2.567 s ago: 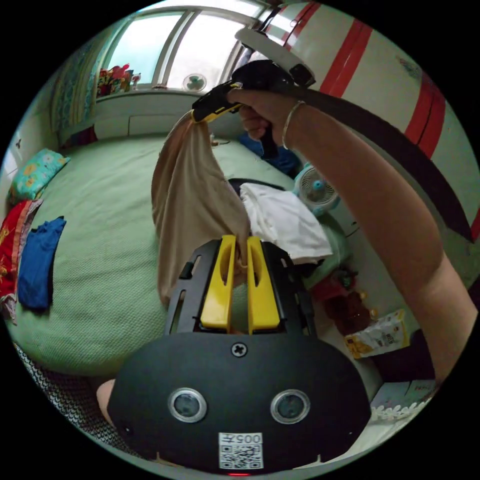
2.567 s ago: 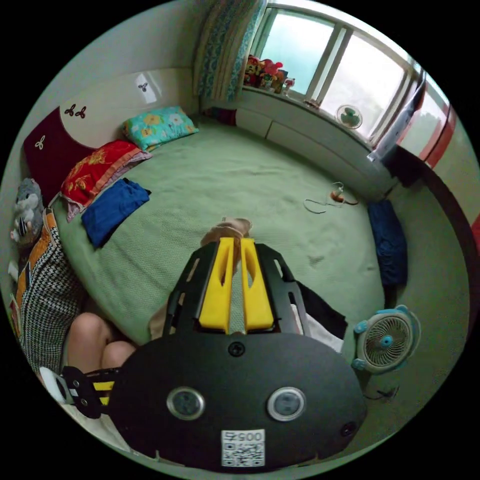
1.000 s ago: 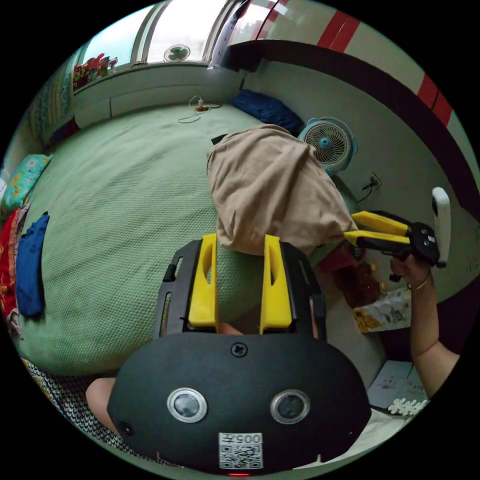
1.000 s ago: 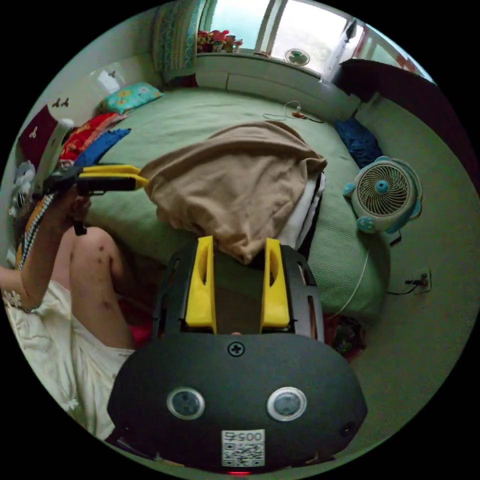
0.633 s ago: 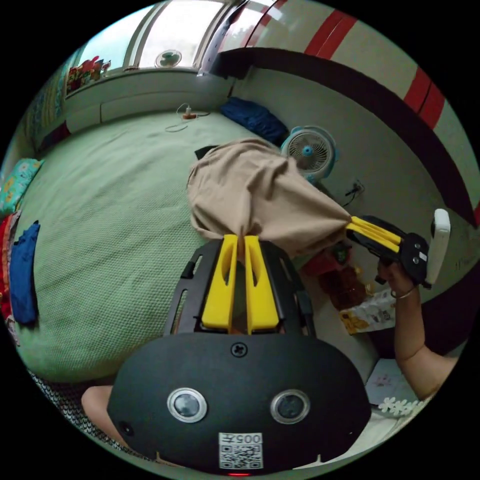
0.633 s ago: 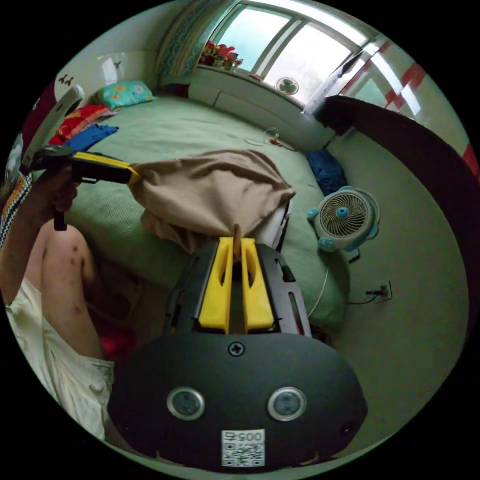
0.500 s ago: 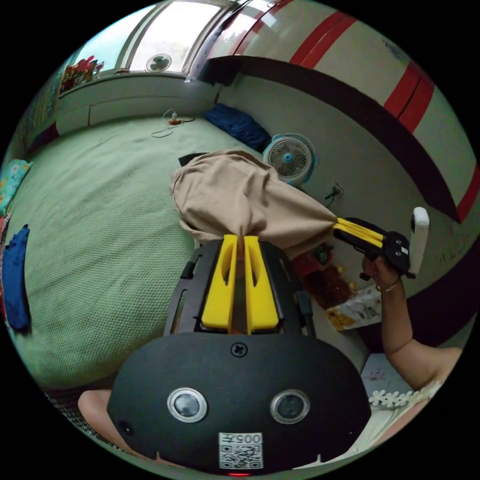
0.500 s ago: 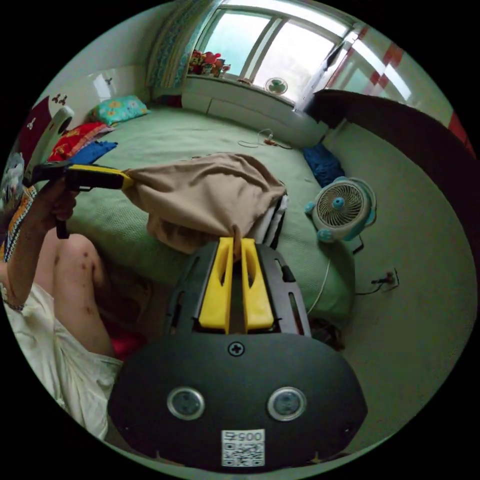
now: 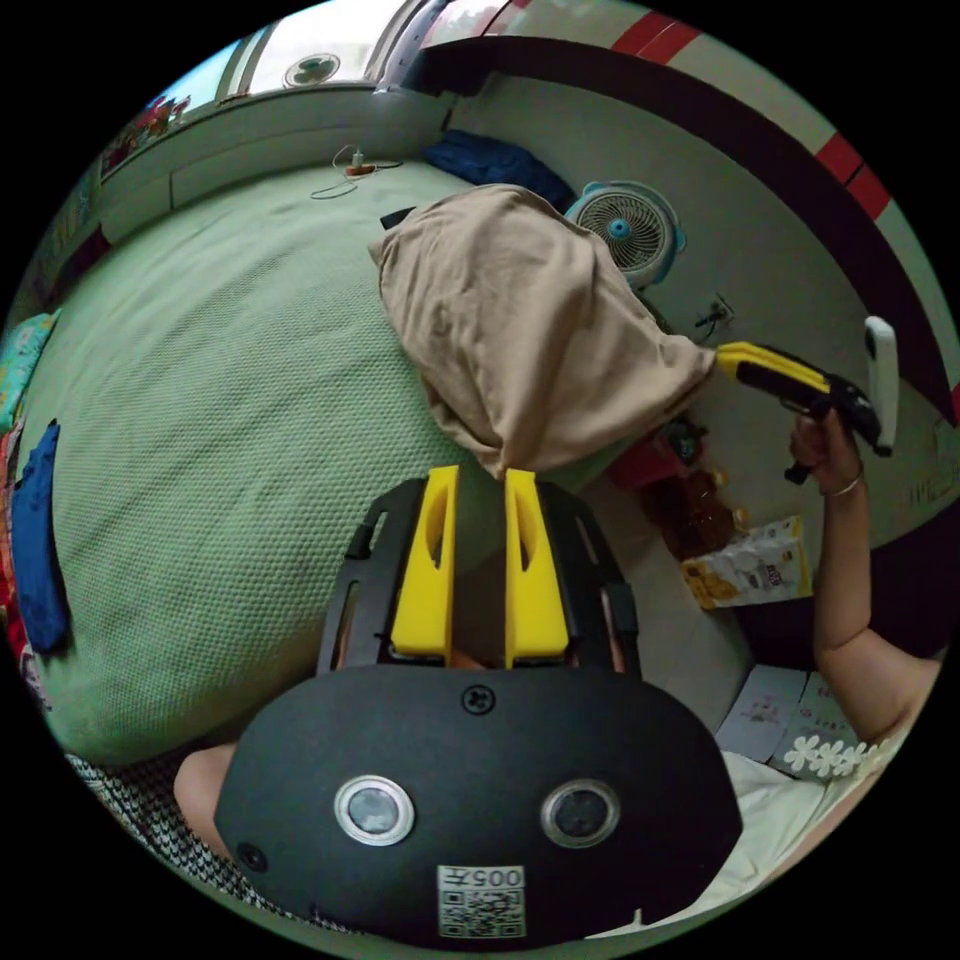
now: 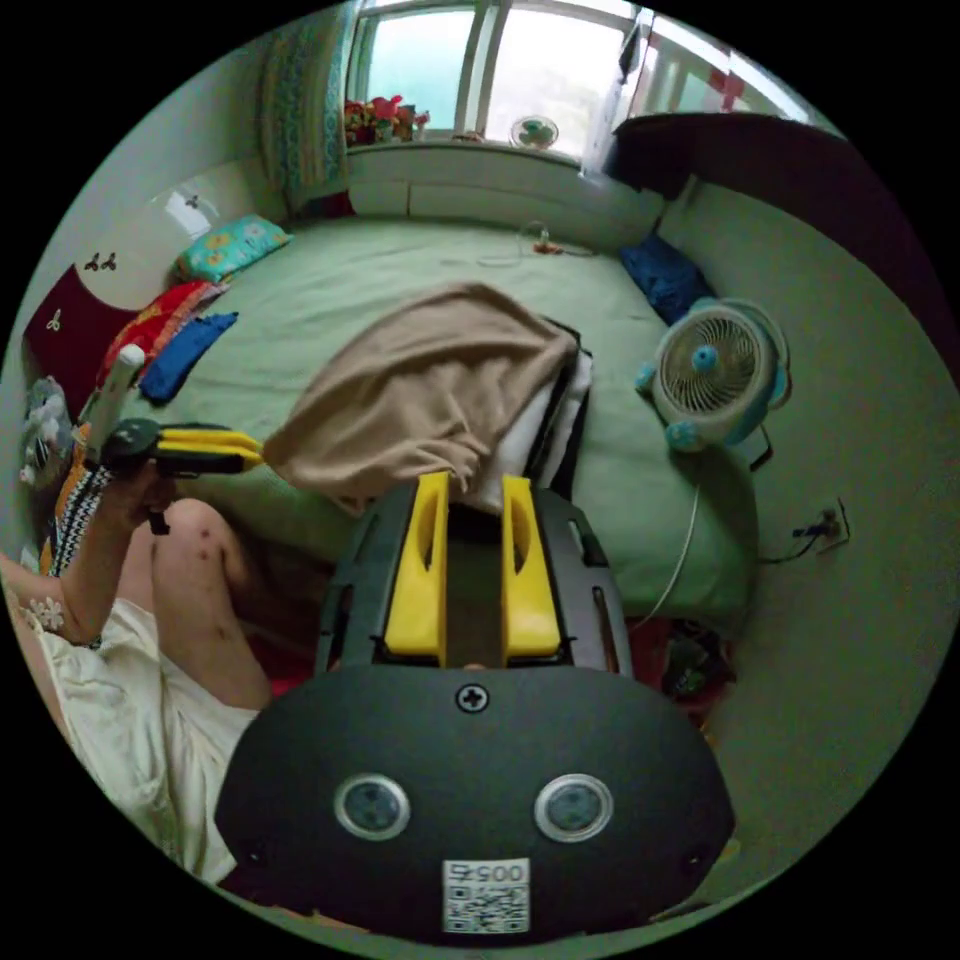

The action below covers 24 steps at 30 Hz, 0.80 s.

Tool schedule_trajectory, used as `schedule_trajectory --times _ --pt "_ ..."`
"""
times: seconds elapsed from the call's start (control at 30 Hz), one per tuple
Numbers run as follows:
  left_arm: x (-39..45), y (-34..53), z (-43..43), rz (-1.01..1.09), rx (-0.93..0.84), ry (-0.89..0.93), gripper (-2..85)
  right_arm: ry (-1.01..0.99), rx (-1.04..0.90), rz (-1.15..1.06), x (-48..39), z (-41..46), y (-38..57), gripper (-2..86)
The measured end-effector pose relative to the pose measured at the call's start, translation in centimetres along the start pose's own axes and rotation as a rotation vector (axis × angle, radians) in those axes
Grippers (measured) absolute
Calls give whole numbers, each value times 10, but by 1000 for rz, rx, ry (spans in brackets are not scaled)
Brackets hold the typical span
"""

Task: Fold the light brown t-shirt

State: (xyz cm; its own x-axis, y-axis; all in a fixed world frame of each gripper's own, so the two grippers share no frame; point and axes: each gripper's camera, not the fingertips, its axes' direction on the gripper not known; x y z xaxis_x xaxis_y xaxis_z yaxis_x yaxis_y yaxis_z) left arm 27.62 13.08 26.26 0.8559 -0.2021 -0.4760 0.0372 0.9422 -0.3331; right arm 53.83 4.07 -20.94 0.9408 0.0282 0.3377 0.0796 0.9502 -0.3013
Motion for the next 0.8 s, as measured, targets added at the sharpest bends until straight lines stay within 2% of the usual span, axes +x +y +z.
schedule_trajectory --times 0.17,0.33,0.57,0.7,0.8 --pt "-44 28 -32 -41 33 -29 72 -115 48 -148 -65 -8 -61 41" --pt "-139 63 -87 -207 129 -149 64 -235 147 -220 -153 8 -103 40" --pt "-295 120 -187 -564 415 -333 0 -527 58 -395 -383 134 -191 -8" --pt "-393 153 -226 -747 403 -533 -2 -488 46 -360 -478 196 -239 -10" --pt "-444 187 -220 -800 429 -487 9 -456 -3 -388 -528 244 -255 -12"
